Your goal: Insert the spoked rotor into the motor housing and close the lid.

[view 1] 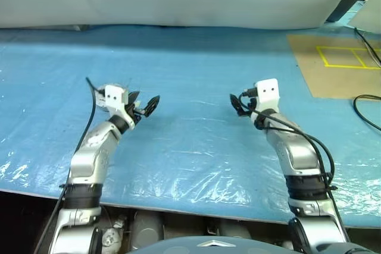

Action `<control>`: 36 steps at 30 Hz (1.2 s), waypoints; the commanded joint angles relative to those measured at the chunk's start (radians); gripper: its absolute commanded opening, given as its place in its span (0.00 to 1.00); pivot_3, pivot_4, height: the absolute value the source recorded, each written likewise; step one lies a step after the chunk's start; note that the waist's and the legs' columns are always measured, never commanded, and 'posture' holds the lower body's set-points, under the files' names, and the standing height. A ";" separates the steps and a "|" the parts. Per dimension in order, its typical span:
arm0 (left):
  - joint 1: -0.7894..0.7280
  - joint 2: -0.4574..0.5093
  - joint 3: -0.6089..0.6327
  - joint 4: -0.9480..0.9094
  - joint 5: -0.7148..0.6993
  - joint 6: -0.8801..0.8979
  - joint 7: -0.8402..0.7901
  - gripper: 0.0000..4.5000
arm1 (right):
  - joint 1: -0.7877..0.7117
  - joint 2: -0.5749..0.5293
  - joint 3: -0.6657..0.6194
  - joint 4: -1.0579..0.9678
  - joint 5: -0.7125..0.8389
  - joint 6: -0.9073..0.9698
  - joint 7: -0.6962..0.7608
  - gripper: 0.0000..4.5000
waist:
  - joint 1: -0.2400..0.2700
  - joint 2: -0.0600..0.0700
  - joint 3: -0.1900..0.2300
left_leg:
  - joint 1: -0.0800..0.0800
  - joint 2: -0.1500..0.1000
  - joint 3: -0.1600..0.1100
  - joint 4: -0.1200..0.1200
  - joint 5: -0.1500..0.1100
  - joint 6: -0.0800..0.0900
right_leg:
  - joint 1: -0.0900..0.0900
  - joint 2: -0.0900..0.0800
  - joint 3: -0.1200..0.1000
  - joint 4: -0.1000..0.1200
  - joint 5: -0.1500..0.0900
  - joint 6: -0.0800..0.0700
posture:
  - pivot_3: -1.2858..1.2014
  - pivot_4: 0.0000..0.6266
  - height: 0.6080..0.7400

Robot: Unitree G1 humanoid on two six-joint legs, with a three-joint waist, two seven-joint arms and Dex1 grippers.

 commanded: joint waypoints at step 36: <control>0.099 -0.110 -0.014 -0.256 0.048 -0.050 0.184 0.99 | 0.088 0.054 -0.023 -0.101 -0.193 0.013 -0.146 1.00 | -0.005 0.000 0.000 | 0.007 -0.001 -0.002 0.002 0.000 0.000 | 0.005 0.000 0.006 -0.002 0.002 0.006 | 0.52 0.24 1.00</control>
